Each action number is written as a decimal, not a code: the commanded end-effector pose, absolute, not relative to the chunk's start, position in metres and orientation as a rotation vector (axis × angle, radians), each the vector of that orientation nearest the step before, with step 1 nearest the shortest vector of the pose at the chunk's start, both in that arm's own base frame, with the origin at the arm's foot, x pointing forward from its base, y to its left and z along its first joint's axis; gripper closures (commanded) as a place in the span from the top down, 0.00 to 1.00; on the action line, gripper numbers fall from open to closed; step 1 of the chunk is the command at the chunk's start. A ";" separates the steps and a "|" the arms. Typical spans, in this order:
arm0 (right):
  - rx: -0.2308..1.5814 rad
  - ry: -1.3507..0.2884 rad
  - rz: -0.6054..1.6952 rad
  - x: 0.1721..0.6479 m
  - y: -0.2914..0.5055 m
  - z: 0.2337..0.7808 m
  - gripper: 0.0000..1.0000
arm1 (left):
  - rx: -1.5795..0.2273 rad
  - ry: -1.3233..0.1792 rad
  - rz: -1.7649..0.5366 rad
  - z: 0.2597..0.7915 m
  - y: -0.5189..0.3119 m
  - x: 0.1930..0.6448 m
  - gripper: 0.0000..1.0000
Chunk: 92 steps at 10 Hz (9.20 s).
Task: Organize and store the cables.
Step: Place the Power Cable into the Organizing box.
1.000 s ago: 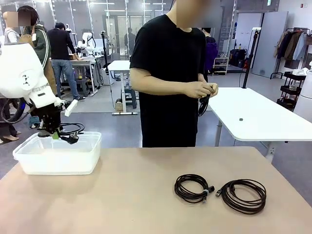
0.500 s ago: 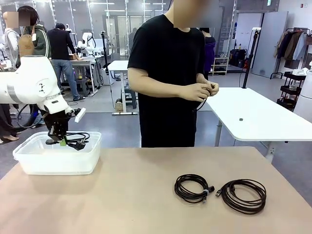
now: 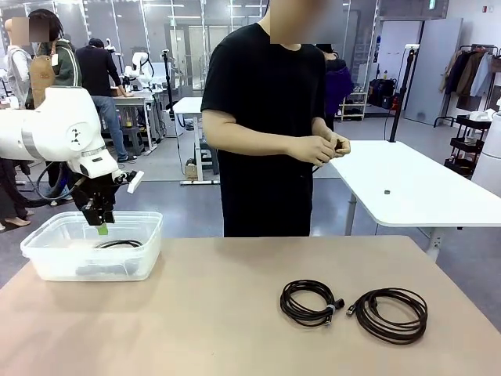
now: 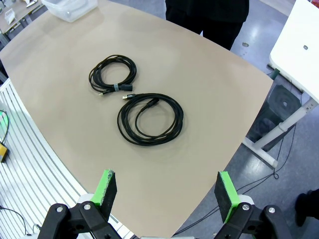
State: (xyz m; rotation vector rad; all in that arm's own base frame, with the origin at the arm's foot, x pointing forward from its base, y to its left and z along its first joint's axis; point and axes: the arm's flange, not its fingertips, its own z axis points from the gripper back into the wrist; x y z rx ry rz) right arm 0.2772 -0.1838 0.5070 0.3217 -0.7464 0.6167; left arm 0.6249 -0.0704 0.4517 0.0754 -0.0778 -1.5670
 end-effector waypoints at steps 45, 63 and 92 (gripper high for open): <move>0.323 -0.755 0.635 0.276 -0.185 0.507 1.00 | -0.456 -0.992 -1.213 0.379 0.083 0.385 1.00; 0.323 -0.755 0.635 0.276 -0.185 0.507 1.00 | -0.371 -0.879 -1.351 0.407 -0.018 0.393 1.00; 0.323 -0.755 0.635 0.276 -0.185 0.507 1.00 | -0.062 -0.199 -1.541 0.308 -0.376 0.531 0.75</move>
